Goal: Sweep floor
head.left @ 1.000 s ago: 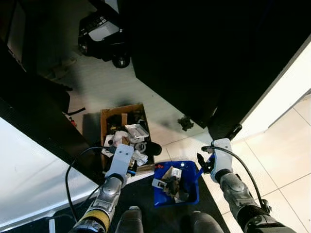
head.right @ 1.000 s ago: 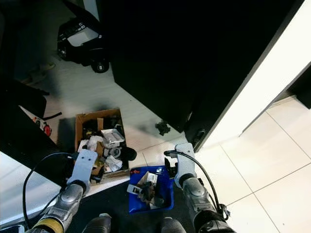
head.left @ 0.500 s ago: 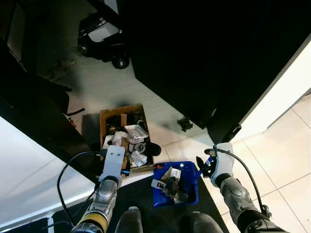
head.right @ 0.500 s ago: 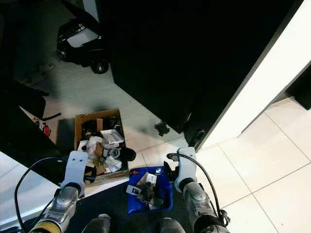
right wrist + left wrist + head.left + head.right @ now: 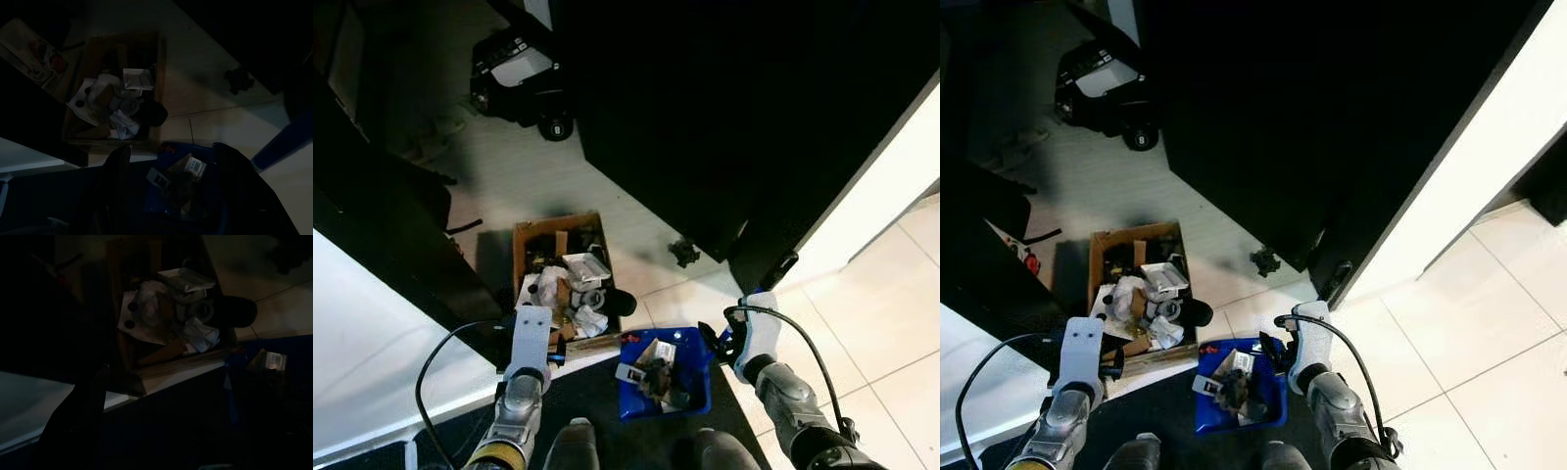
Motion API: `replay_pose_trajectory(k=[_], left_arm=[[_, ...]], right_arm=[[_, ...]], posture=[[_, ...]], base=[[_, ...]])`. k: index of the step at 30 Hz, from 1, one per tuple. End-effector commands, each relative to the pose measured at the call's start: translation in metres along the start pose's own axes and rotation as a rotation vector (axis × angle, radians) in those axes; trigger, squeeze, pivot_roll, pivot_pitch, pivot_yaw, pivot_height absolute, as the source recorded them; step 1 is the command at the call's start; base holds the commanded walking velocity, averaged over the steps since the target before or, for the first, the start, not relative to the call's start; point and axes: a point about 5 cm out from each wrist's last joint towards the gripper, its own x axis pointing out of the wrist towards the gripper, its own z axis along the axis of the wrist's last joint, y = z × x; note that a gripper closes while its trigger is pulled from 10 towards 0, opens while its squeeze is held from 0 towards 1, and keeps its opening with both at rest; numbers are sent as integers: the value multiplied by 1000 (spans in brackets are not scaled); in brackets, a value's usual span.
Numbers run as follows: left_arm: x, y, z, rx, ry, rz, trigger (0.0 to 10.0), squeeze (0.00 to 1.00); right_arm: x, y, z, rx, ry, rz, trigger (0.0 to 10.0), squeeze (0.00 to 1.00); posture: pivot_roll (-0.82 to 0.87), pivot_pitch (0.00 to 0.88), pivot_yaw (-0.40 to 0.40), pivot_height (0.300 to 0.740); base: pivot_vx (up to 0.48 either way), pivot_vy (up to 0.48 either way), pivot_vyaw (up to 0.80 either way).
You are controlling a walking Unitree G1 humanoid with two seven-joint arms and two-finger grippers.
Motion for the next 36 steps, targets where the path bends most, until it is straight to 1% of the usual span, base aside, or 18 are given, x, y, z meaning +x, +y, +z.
replay_pose_trajectory(k=[1, 5, 6, 13, 19, 22, 28, 32, 36], left_arm=[[-2, -2, -4, -3, 9, -12, 10000, 0], [-1, -1, -3, 1, 9, -19, 10000, 0], [-1, -1, -2, 0, 8, -17, 10000, 0], [0, -2, -1, 9, 8, -27, 10000, 0], [1, -2, -1, 10, 8, -26, 10000, 0], [1, -2, 0, 12, 7, -30, 10000, 0], [1, -1, 0, 10, 5, -25, 10000, 0], [0, -1, 0, 11, 5, -31, 10000, 0], [0, 1, -1, 6, 5, -21, 10000, 0]], right_arm=[[-3, -2, -4, 15, 12, -4, 10000, 0], [-3, -2, -3, 19, 11, 0, 10000, 0], [-2, -1, -3, 19, 11, 4, 10000, 0], [-2, -2, -2, 23, 7, 1, 10000, 0], [-1, -2, 0, 24, 2, 3, 10000, 0], [-1, -2, 0, 25, -1, 1, 10000, 0], [0, -2, 1, 24, -6, 4, 10000, 0], [-1, -2, 0, 27, -5, 2, 10000, 0], [0, 0, 0, 25, -5, 14, 10000, 0]], posture=[[-40, 74, -14, 740], [-41, 80, -23, 740], [-39, 70, -17, 740], [-38, 84, -19, 740], [-39, 76, -8, 740], [-41, 96, -16, 740], [-42, 93, -7, 740], [-45, 109, -17, 740], [-47, 93, -7, 740]], base=[[0, 0, 0], [0, 0, 0], [0, 0, 0], [0, 0, 0], [0, 0, 0], [0, 0, 0], [0, 0, 0], [0, 0, 0], [0, 0, 0]])
